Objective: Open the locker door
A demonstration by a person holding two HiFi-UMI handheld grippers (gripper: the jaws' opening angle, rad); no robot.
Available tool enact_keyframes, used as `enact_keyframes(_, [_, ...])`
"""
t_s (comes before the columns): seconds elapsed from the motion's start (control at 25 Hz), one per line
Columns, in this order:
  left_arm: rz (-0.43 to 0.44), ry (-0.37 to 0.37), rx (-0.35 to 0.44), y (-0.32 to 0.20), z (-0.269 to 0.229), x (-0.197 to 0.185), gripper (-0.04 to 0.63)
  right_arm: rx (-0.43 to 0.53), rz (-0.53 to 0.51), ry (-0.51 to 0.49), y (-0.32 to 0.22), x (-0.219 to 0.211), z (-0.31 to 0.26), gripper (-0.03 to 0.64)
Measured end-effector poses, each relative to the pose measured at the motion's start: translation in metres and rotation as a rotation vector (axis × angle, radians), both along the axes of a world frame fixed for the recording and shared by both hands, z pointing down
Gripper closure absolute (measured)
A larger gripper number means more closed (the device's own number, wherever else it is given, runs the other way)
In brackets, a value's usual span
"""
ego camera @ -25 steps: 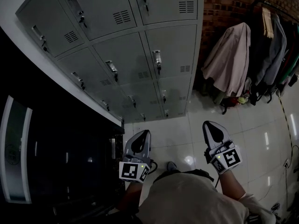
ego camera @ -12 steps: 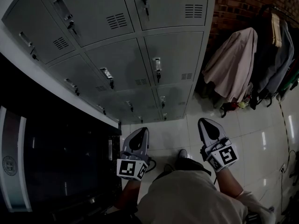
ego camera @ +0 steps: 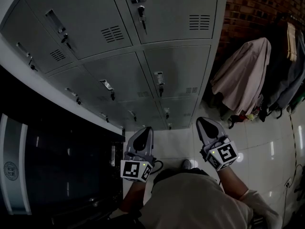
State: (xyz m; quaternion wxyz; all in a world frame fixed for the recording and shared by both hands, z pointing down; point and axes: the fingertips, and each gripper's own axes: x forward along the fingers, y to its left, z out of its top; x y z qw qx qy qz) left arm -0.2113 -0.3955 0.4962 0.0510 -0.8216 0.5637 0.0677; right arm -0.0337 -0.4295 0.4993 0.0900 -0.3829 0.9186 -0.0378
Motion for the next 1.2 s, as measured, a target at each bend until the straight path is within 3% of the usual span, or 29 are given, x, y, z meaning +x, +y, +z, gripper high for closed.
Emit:
enact_keyframes(0.28, [-0.002, -0.002, -0.024, -0.003, 0.015, -0.01, 0.518, 0.02, -0.063, 0.021, -0.039, -0.04, 0.024, 0.558])
enact_keyframes(0.36, [0.003, -0.008, -0.029, 0.0, 0.015, -0.014, 0.518, -0.001, -0.076, 0.025, -0.054, -0.06, 0.027, 0.498])
enact_keyframes(0.6, [-0.029, -0.004, -0.018, 0.009, 0.007, -0.042, 0.518, -0.096, -0.115, 0.032, -0.107, -0.118, 0.056, 0.466])
enact_keyframes(0.72, [-0.049, -0.002, -0.025, 0.015, 0.01, -0.06, 0.518, -0.125, -0.101, 0.065, -0.133, -0.141, 0.073, 0.466])
enact_keyframes(0.8, [-0.067, 0.003, -0.027, 0.017, 0.012, -0.072, 0.518, -0.127, -0.08, 0.092, -0.151, -0.153, 0.082, 0.517])
enact_keyframes(0.96, [-0.086, 0.01, -0.028, 0.018, 0.015, -0.085, 0.518, -0.18, -0.086, 0.126, -0.178, -0.174, 0.1, 0.439])
enact_keyframes(1.2, [-0.075, 0.019, -0.026, 0.011, 0.015, -0.09, 0.517, -0.19, -0.06, 0.167, -0.205, -0.186, 0.112, 0.494])
